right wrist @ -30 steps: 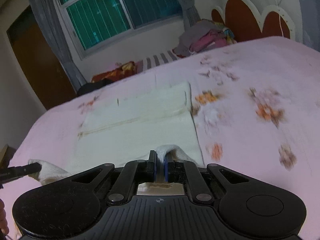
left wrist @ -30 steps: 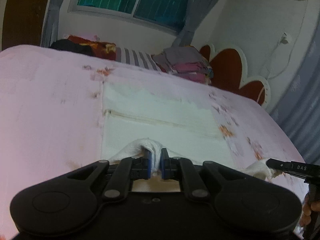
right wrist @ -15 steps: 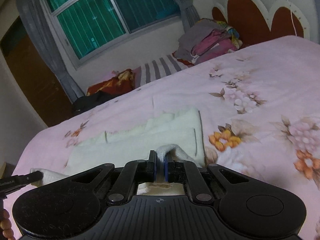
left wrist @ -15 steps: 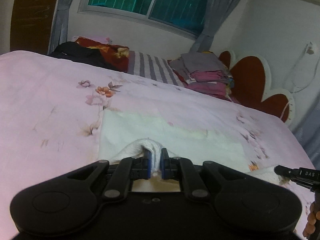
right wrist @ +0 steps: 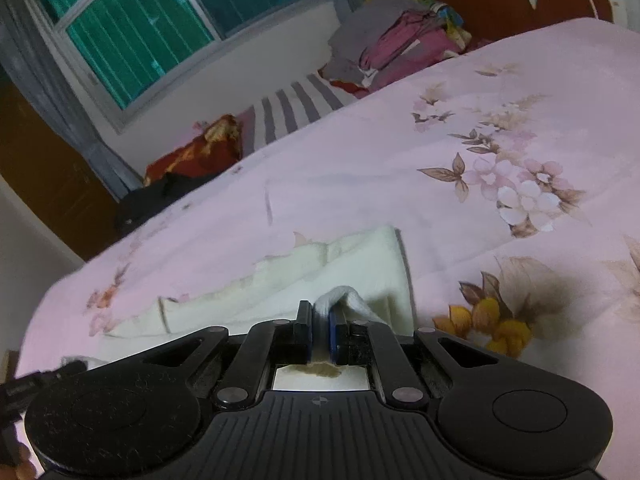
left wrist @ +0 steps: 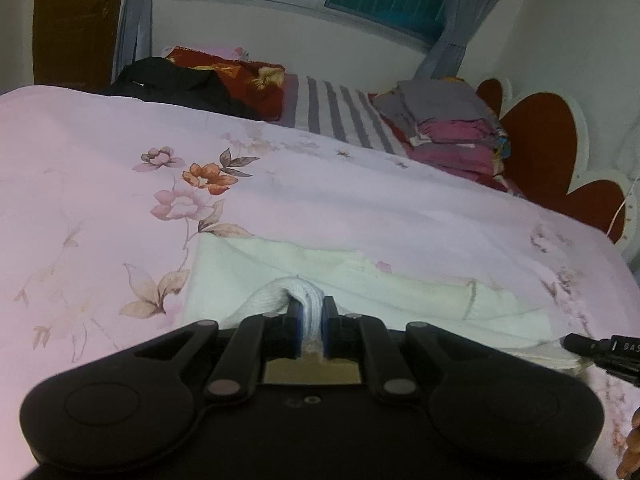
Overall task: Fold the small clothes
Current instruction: 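Grasp the hem with the right tool while the left tool grasps it too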
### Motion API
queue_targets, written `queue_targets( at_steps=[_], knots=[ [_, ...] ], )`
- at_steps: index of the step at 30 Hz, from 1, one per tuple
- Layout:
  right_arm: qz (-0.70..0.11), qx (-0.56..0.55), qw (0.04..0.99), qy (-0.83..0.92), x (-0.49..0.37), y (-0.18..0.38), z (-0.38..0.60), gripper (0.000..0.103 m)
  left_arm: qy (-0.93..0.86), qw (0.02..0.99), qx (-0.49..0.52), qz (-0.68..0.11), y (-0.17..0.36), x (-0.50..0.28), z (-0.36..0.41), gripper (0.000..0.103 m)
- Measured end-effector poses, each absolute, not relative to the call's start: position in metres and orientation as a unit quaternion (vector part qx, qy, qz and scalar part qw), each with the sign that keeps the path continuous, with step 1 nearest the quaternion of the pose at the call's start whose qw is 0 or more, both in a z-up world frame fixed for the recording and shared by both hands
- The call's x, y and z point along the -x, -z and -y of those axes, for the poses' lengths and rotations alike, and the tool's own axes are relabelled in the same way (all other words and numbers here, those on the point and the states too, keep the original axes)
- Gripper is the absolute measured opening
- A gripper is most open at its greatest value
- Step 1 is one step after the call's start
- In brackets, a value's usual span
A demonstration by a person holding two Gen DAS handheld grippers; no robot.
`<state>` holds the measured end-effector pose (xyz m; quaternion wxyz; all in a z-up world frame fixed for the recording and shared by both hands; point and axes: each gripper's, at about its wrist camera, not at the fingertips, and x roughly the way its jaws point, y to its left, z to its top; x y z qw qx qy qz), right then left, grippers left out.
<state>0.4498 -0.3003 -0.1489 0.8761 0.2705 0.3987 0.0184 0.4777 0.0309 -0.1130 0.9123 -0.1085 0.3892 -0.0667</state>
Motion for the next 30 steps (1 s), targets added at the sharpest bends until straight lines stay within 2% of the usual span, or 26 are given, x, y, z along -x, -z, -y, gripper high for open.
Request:
queue_targets(
  at_steps=[4, 6, 8, 9, 10, 11, 12, 13, 19, 22, 24, 26, 27, 29, 30],
  knots=[
    [-0.406, -0.255, 0.877, -0.017, -0.465, 0.157, 0.299, 0.007, 0.051, 0.905, 0.119, -0.406, 0.121, -0.491, -0.034, 0.018],
    [-0.409, -0.26, 0.875, -0.013, -0.471, 0.162, 0.303, 0.007, 0.033, 0.905, 0.136, -0.402, 0.121, -0.495, -0.041, 0.028],
    [-0.412, -0.275, 0.869, -0.008, -0.476, 0.166, 0.309, 0.008, 0.018, 0.906, 0.155, -0.393, 0.117, -0.496, -0.051, 0.048],
    [-0.412, -0.279, 0.867, -0.006, -0.479, 0.167, 0.31, 0.009, 0.017, 0.907, 0.161, -0.388, 0.114, -0.497, -0.055, 0.051],
    [-0.411, -0.284, 0.866, -0.008, -0.481, 0.167, 0.313, 0.016, 0.018, 0.91, 0.162, -0.381, 0.112, -0.498, -0.059, 0.055],
    [-0.407, -0.284, 0.868, -0.007, -0.482, 0.167, 0.314, 0.041, 0.021, 0.914, 0.158, -0.373, 0.109, -0.497, -0.063, 0.058],
    [-0.4, -0.281, 0.873, -0.003, -0.482, 0.164, 0.316, 0.076, 0.022, 0.917, 0.151, -0.369, 0.106, -0.496, -0.065, 0.06],
    [-0.388, -0.275, 0.88, 0.003, -0.48, 0.161, 0.317, 0.085, 0.024, 0.919, 0.144, -0.365, 0.104, -0.496, -0.067, 0.062],
    [-0.379, -0.215, 0.9, -0.034, -0.481, 0.155, 0.311, 0.085, 0.046, 0.91, 0.128, -0.393, 0.121, -0.506, -0.067, 0.061],
    [-0.384, -0.179, 0.905, -0.041, -0.484, 0.161, 0.3, 0.084, 0.055, 0.903, 0.109, -0.412, 0.137, -0.512, -0.057, 0.056],
    [-0.393, -0.162, 0.904, -0.049, -0.488, 0.166, 0.294, 0.062, 0.052, 0.905, 0.089, -0.412, 0.145, -0.514, -0.051, 0.046],
    [-0.403, -0.151, 0.901, -0.056, -0.492, 0.172, 0.29, 0.056, 0.057, 0.904, 0.077, -0.416, 0.15, -0.516, -0.047, 0.03],
    [-0.406, -0.145, 0.9, -0.058, -0.494, 0.176, 0.29, 0.056, 0.058, 0.904, 0.071, -0.419, 0.152, -0.516, -0.046, 0.027],
    [-0.412, -0.131, 0.9, -0.059, -0.497, 0.182, 0.287, 0.056, 0.056, 0.907, 0.054, -0.414, 0.153, -0.514, -0.042, 0.009],
    [-0.414, -0.126, 0.9, -0.062, -0.498, 0.184, 0.286, 0.04, 0.058, 0.908, 0.046, -0.412, 0.153, -0.513, -0.039, 0.005]
  ],
)
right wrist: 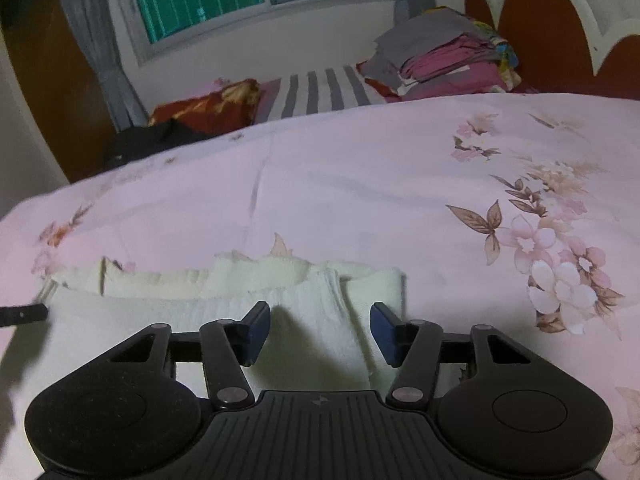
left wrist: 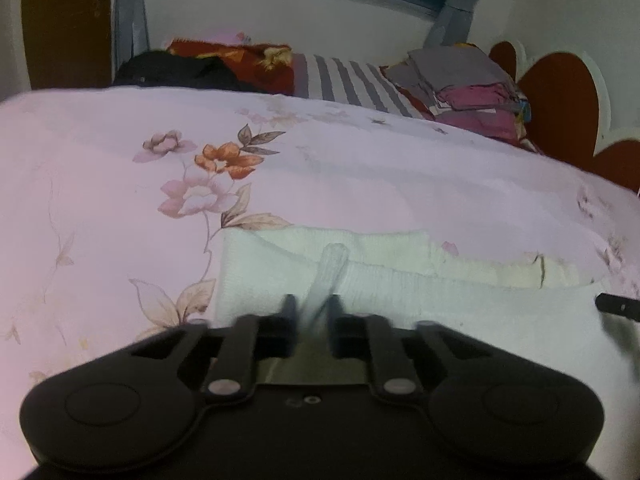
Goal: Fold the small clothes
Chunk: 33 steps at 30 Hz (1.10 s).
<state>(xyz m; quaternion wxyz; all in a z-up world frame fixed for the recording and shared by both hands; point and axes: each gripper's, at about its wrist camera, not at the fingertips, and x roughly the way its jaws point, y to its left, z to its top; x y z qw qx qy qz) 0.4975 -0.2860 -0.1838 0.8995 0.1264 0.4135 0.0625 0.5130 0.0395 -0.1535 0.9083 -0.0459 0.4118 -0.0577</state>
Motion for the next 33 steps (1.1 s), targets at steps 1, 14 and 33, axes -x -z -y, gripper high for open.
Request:
queue_targets(
  at_steps=[1, 14, 33],
  knots=[
    [-0.418, -0.12, 0.898, -0.069, -0.498, 0.186, 0.283, 0.025, 0.059, 0.909, 0.042, -0.409, 0.154, -0.512, -0.038, 0.004],
    [-0.364, -0.122, 0.921, -0.066, -0.506, 0.157, 0.284, 0.005, 0.022, 0.939, 0.062, -0.337, 0.132, -0.512, -0.043, 0.003],
    [-0.382, -0.128, 0.914, -0.055, -0.492, 0.168, 0.292, 0.08, 0.042, 0.923, 0.044, -0.38, 0.14, -0.479, -0.056, 0.05]
  ],
)
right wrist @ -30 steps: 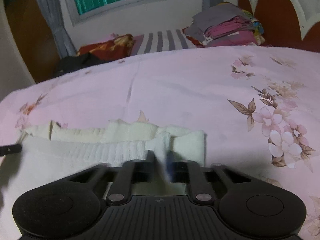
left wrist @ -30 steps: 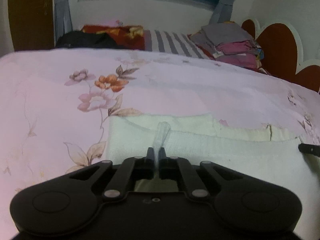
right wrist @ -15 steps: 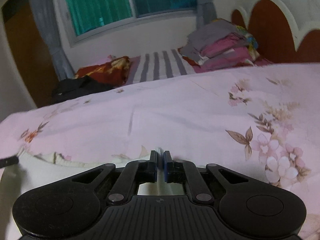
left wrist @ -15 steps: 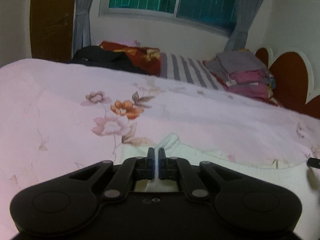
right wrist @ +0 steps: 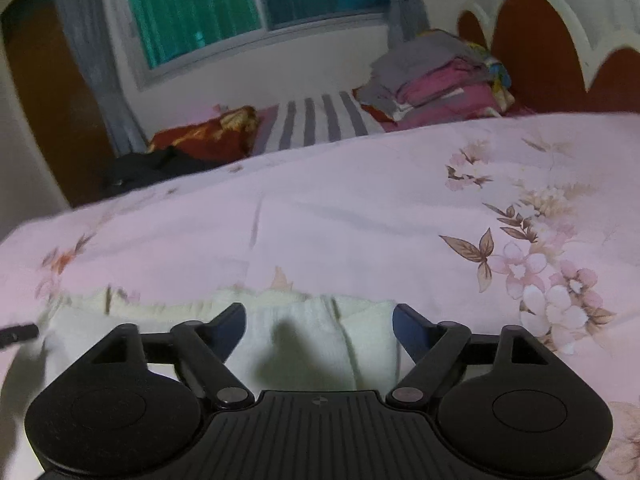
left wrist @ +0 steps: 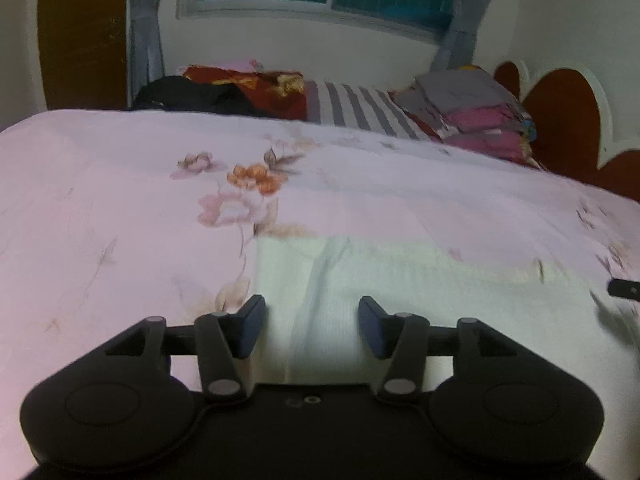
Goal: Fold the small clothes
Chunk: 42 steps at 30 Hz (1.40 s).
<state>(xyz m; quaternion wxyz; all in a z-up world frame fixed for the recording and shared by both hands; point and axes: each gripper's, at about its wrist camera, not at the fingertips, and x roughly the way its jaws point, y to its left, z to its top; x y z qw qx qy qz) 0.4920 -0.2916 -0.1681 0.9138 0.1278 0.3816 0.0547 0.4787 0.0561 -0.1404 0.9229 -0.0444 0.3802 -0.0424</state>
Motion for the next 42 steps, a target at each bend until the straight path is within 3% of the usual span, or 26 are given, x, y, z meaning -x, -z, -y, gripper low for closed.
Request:
queue_targets(
  at_steps=[2, 3, 4, 5, 6, 8, 11, 12, 20, 22, 23, 26, 33, 37, 42],
  knots=[
    [-0.388, -0.112, 0.913, -0.058, -0.487, 0.17, 0.288, 0.079, 0.05, 0.916, 0.046, -0.395, 0.144, -0.467, -0.059, 0.05],
    [-0.394, -0.107, 0.911, -0.06, -0.486, 0.173, 0.286, 0.074, 0.049, 0.914, 0.047, -0.4, 0.146, -0.462, -0.061, 0.049],
    [-0.4, -0.103, 0.908, -0.062, -0.485, 0.176, 0.284, 0.066, 0.047, 0.911, 0.047, -0.406, 0.148, -0.457, -0.062, 0.048],
    [-0.412, -0.099, 0.903, -0.066, -0.485, 0.18, 0.281, 0.048, 0.047, 0.909, 0.05, -0.411, 0.151, -0.452, -0.063, 0.047],
    [-0.422, -0.096, 0.899, -0.067, -0.486, 0.184, 0.279, 0.04, 0.046, 0.908, 0.053, -0.412, 0.153, -0.449, -0.064, 0.047],
    [-0.425, -0.09, 0.899, -0.064, -0.484, 0.189, 0.274, 0.04, 0.04, 0.91, 0.055, -0.409, 0.155, -0.442, -0.066, 0.036],
    [-0.417, -0.063, 0.905, -0.054, -0.483, 0.19, 0.267, 0.012, 0.035, 0.917, 0.033, -0.395, 0.155, -0.434, -0.06, 0.023],
    [-0.412, -0.044, 0.909, -0.039, -0.485, 0.191, 0.264, 0.011, 0.032, 0.919, 0.027, -0.392, 0.154, -0.431, -0.059, 0.022],
    [-0.407, -0.063, 0.911, -0.02, -0.486, 0.192, 0.274, 0.011, 0.032, 0.922, 0.011, -0.386, 0.147, -0.421, -0.061, 0.021],
    [-0.404, -0.083, 0.911, -0.024, -0.478, 0.185, 0.278, 0.013, 0.03, 0.926, 0.015, -0.377, 0.14, -0.414, -0.061, 0.025],
    [-0.4, -0.09, 0.912, -0.027, -0.472, 0.18, 0.277, 0.018, 0.031, 0.928, 0.019, -0.37, 0.136, -0.41, -0.062, 0.029],
    [-0.384, -0.104, 0.916, -0.047, -0.452, 0.162, 0.268, 0.061, 0.039, 0.935, 0.02, -0.351, 0.124, -0.399, -0.057, 0.029],
    [-0.362, -0.075, 0.927, -0.057, -0.412, 0.146, 0.227, 0.061, 0.089, 0.925, 0.006, -0.369, 0.13, -0.391, -0.029, 0.032],
    [-0.386, -0.08, 0.915, -0.079, -0.403, 0.154, 0.217, 0.061, 0.075, 0.91, 0.016, -0.406, 0.155, -0.388, -0.037, 0.032],
    [-0.408, -0.076, 0.903, -0.107, -0.389, 0.167, 0.19, 0.061, 0.07, 0.914, 0.009, -0.4, 0.163, -0.381, -0.044, 0.034]
  ],
)
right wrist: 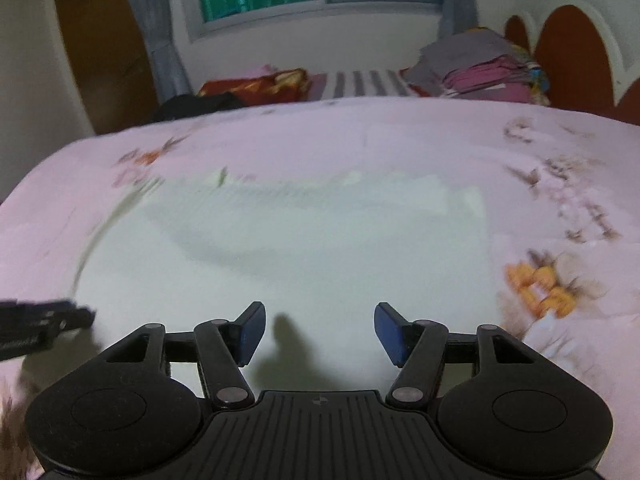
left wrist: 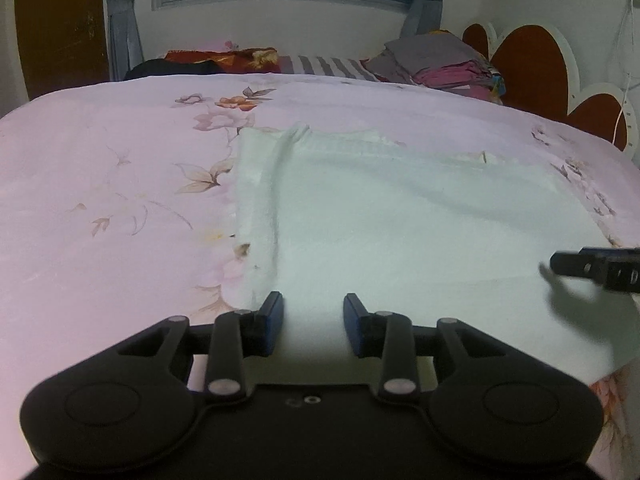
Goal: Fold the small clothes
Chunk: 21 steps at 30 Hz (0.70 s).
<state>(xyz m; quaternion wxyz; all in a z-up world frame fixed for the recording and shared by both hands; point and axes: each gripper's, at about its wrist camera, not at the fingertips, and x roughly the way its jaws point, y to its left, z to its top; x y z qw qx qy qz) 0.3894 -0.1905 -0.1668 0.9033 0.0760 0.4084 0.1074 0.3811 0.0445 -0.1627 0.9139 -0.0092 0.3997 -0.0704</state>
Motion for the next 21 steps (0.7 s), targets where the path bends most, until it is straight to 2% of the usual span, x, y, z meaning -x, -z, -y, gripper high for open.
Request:
queue_targets(
  at_steps=[6, 15, 21],
  knots=[
    [-0.423, -0.033, 0.899, -0.104, -0.383, 0.19, 0.174, 0.061, 0.066, 0.914, 0.008, -0.401, 0.162, -0.381, -0.042, 0.034],
    [-0.419, -0.048, 0.898, -0.125, -0.374, 0.182, 0.17, 0.061, 0.049, 0.907, 0.01, -0.419, 0.157, -0.386, -0.039, 0.033],
    [-0.423, -0.018, 0.897, -0.126, -0.371, 0.187, 0.157, 0.061, 0.038, 0.898, 0.021, -0.438, 0.15, -0.386, -0.038, 0.034]
  ],
)
